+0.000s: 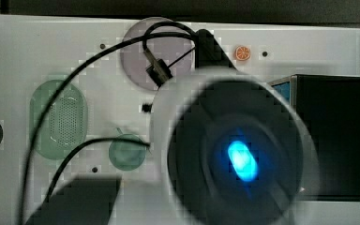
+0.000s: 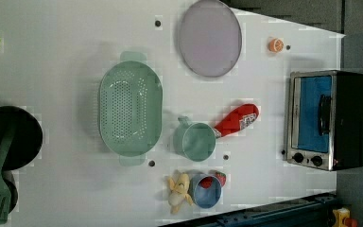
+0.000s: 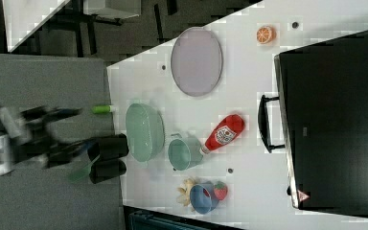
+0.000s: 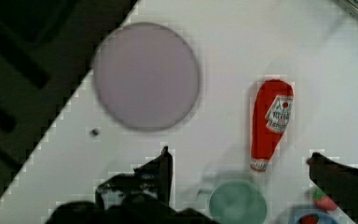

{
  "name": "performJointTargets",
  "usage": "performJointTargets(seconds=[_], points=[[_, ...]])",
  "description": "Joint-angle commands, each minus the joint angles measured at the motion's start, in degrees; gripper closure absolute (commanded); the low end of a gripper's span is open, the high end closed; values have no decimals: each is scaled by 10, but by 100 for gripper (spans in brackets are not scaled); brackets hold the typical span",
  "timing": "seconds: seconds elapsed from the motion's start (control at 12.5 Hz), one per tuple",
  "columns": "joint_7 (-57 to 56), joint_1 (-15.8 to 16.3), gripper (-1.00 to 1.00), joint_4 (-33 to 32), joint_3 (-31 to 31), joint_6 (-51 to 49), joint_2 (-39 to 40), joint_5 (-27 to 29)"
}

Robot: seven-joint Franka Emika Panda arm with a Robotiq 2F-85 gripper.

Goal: Pick Ketchup from oven and place it on table.

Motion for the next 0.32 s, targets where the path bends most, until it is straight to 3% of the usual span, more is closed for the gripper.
performJointTargets(seconds=[0.08, 0.32], points=[[25, -13, -100, 8, -3, -100, 29, -12], [25, -13, -100, 16, -5, -109, 28, -12]])
